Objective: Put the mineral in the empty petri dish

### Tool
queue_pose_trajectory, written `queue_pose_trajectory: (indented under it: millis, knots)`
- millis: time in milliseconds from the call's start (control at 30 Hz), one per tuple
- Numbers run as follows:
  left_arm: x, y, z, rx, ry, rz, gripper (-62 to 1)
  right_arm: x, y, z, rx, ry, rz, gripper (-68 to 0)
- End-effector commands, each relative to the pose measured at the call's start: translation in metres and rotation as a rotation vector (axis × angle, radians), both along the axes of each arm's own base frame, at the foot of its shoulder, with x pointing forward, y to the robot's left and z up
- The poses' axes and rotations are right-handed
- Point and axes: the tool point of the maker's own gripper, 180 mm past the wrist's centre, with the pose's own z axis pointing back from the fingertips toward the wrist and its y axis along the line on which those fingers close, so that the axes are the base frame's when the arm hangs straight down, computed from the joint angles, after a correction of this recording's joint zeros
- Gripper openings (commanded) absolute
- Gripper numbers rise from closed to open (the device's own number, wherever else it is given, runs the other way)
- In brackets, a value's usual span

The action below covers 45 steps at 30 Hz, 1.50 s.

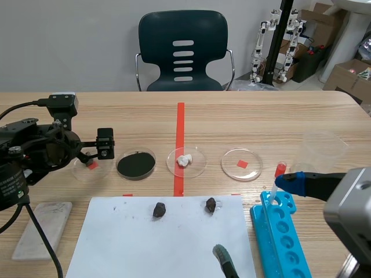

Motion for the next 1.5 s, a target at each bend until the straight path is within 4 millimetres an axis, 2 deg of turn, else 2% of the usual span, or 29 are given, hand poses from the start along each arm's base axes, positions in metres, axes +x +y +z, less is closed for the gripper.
queue_pose_trajectory:
  millis: [0,1467]
  knots:
    - [0.0075,0.0013,0.0107,0.001,-0.039,0.003,1.4,0.0035,0.0017,0.0104,0.022,-0.03,-0.002,0.4]
    - [0.0042,0.0012,0.0074,0.003,-0.041,0.003,1.4,0.0035,0.0017,0.0104,0.022,-0.03,-0.002,0.4]
